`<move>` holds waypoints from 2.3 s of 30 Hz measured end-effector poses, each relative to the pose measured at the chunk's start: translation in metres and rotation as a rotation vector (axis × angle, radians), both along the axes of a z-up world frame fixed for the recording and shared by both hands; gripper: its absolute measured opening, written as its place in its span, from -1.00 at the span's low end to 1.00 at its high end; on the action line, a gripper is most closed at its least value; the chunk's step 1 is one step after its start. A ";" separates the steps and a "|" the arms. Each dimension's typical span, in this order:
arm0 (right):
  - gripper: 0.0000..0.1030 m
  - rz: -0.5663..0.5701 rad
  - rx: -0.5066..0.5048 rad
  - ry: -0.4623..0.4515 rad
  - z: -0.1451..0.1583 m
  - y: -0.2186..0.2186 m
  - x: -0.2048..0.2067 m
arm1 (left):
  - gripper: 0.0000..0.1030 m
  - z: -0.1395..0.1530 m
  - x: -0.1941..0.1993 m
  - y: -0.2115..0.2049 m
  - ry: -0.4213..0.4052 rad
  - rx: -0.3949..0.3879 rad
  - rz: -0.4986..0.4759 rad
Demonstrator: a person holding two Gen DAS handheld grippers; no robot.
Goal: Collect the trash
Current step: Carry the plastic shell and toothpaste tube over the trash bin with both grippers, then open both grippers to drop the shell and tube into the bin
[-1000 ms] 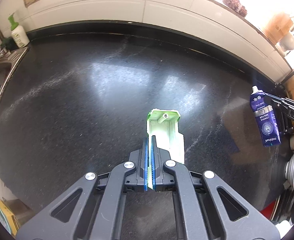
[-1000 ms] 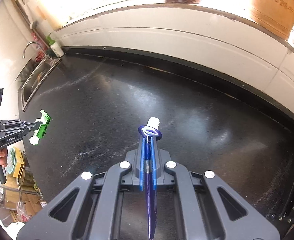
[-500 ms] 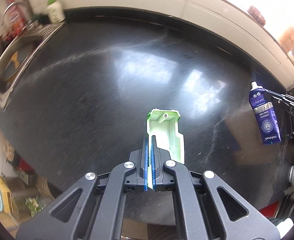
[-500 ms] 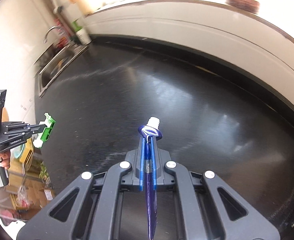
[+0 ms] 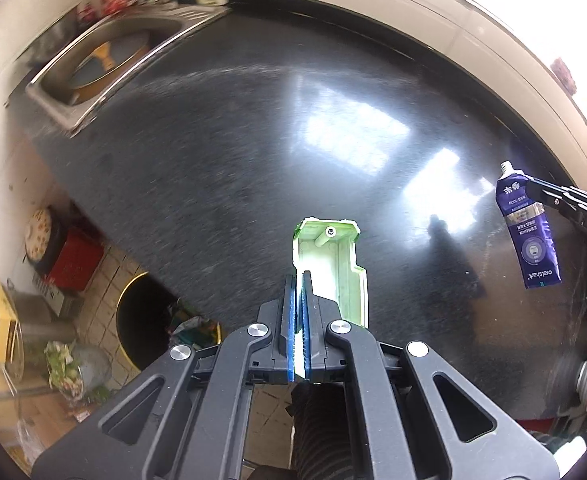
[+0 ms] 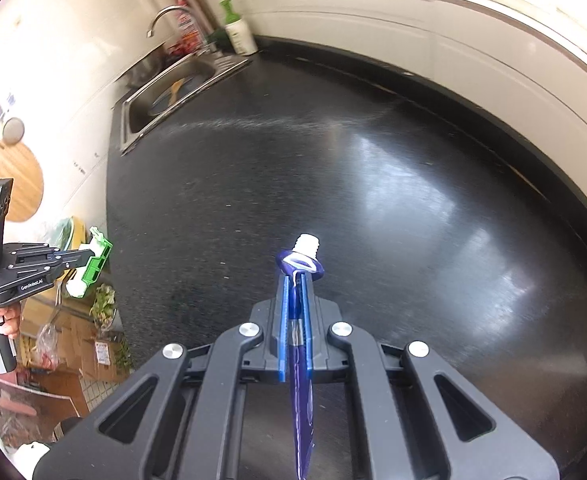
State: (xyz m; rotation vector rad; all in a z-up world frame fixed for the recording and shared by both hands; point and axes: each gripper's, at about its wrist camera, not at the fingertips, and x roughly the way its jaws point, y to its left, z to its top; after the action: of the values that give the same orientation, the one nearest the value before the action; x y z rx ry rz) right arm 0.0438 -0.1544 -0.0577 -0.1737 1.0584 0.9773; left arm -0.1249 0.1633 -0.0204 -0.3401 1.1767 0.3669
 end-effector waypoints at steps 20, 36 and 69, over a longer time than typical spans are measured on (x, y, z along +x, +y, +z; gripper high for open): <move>-0.86 0.612 0.010 0.009 0.021 0.278 -0.176 | -0.97 -0.048 -0.173 0.128 0.004 -0.074 0.490; -0.86 0.752 -0.171 0.038 -0.120 0.399 -0.289 | -0.97 -0.198 -0.221 0.184 0.081 -0.229 0.641; 0.86 0.724 0.027 -0.192 0.004 0.363 -0.302 | 0.82 -0.078 -0.304 0.127 0.087 0.054 0.904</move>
State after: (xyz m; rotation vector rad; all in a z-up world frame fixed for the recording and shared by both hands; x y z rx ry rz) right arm -0.2582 0.2085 -0.0533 -0.6467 0.8081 1.5852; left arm -0.4287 0.2908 -0.0980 -0.8119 1.0386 1.2040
